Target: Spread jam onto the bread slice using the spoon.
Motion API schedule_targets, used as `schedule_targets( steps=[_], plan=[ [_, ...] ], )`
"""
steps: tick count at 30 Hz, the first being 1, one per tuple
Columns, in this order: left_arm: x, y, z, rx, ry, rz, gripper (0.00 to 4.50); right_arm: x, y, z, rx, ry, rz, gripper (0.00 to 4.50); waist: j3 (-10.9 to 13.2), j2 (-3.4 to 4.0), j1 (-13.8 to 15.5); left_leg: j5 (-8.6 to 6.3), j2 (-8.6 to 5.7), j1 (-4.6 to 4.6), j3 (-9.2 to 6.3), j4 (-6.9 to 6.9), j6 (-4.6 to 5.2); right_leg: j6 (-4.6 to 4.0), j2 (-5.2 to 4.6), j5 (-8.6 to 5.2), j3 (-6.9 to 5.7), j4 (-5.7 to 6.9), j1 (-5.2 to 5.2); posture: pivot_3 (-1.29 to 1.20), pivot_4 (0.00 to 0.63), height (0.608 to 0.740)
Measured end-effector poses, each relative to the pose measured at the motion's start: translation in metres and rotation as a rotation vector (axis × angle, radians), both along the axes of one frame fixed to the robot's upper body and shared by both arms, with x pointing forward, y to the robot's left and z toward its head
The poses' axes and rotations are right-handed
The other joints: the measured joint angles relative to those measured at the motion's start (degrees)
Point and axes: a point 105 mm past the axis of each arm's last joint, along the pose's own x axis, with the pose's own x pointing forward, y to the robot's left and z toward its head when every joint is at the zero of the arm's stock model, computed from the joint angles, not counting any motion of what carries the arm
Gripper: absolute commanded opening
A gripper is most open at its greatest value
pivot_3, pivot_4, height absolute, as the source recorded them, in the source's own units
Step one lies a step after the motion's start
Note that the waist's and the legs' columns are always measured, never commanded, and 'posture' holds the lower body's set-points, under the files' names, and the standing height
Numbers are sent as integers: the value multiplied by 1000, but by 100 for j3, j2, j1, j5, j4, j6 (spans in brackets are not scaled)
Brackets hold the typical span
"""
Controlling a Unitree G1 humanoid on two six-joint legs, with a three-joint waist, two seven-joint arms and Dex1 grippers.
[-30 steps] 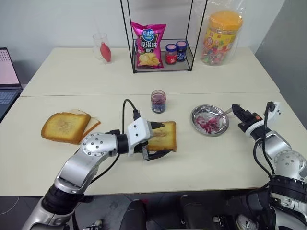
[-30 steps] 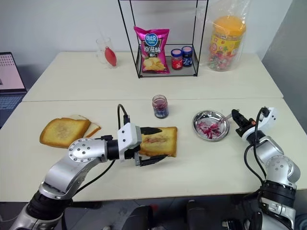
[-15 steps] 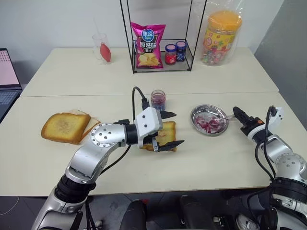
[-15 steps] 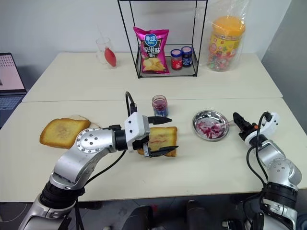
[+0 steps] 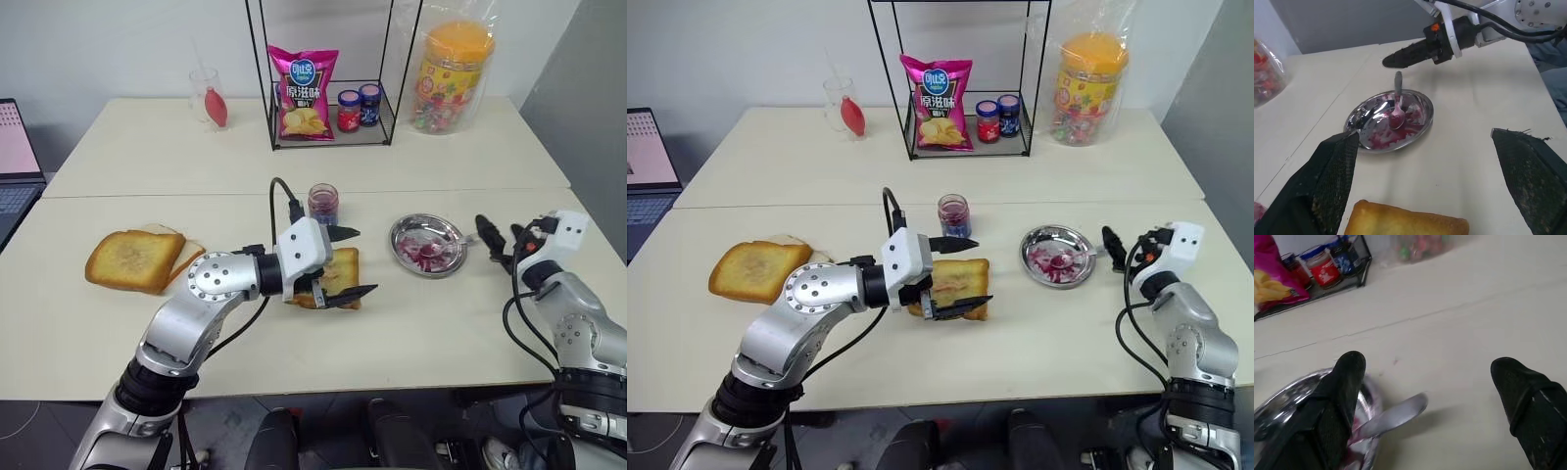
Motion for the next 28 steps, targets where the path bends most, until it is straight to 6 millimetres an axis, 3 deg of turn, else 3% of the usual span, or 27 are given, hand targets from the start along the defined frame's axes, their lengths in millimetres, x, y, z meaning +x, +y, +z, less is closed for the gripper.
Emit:
schedule_targets(
  steps=[5,7,9,11,14,16,21,28],
  plan=[
    [16,38,2,54,-5,177,4500,-9,3,37,-79,-127,27,4447,0,0,8,0,2,4,-4,-1,0,0,1,0,-4,2,3,0,150,740],
    [19,49,-2,87,12,224,4500,-14,7,44,-108,-146,56,4447,0,0,8,0,0,4,-4,0,0,0,-1,0,-4,0,6,0,150,740],
    [19,64,-6,124,24,263,4500,-21,17,44,-147,-133,117,4447,0,0,9,0,-1,4,-3,-1,0,0,-2,-1,-3,-2,6,0,150,740],
    [20,93,-9,156,45,344,4500,-35,34,42,-231,-98,250,4447,2,3,7,0,1,5,-4,-6,0,-8,-2,-6,-4,1,2,0,150,740],
    [7,154,-22,242,114,498,4500,-77,72,25,-415,40,592,4447,-2,-2,-6,-2,10,35,-4,-29,1,-28,-2,-24,-9,-2,20,0,150,740],
    [-7,168,-33,273,173,498,4500,-97,83,13,-463,114,741,4447,-4,-5,18,-2,7,35,-4,-27,1,-31,-6,-31,-10,0,21,0,150,740],
    [-35,177,-55,345,288,432,4500,-118,83,7,-488,205,900,4447,-1,-16,77,-1,-4,37,8,0,0,-47,-25,-39,-5,-2,30,0,150,740],
    [-38,163,-47,315,265,366,4500,-123,88,7,-509,208,976,4447,-2,-26,138,0,2,39,32,7,-1,-43,-29,-37,4,-5,24,0,150,740]
  ],
)
